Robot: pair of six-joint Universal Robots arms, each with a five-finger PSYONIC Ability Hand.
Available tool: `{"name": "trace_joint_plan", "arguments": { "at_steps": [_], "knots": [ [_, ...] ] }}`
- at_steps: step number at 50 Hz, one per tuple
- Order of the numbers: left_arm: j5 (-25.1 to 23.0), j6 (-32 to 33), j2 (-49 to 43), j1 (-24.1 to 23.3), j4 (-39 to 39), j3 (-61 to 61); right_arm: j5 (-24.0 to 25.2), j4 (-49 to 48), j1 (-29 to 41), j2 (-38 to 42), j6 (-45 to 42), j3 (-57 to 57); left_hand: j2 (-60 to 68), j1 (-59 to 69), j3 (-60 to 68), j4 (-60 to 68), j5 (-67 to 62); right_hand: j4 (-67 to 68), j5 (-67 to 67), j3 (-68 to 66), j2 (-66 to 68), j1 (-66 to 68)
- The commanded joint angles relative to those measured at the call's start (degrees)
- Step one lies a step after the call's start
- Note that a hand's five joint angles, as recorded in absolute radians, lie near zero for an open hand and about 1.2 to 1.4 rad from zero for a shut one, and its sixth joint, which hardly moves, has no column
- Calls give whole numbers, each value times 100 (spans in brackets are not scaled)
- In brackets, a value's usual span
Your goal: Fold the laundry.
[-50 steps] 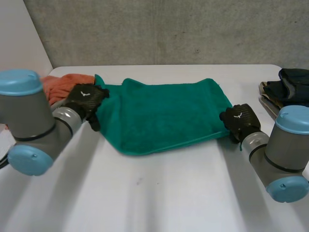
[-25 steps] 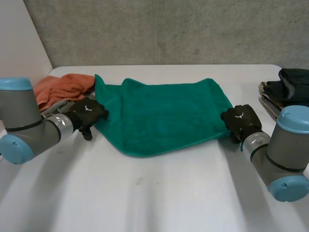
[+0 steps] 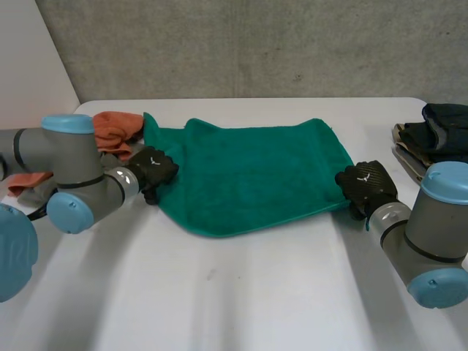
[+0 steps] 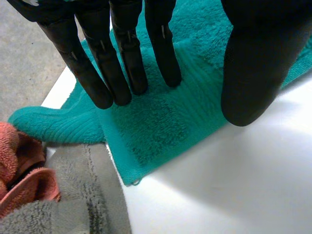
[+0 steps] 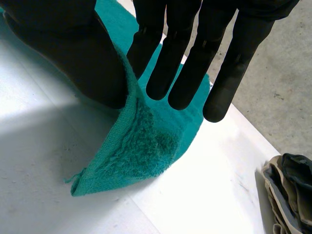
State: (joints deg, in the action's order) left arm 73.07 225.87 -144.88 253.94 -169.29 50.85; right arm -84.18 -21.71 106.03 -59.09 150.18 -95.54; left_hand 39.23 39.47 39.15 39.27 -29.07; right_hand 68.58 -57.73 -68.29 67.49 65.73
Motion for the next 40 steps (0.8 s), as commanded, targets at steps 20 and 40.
{"name": "trace_joint_plan", "arguments": {
  "at_steps": [20,40],
  "knots": [
    [1421,229,2903,-91,1327,2393,129,2652,-381,-1543,-2316,-70,4077,4053,4085,4073,-4093,1142,-1227,-1171,1251,1427],
    [1552,239,2747,-222,2295,2450,217,4009,-416,-1361,-3795,228,4077,4053,4085,4073,-4093,1142,-1227,-1171,1251,1427]
  ]
}}
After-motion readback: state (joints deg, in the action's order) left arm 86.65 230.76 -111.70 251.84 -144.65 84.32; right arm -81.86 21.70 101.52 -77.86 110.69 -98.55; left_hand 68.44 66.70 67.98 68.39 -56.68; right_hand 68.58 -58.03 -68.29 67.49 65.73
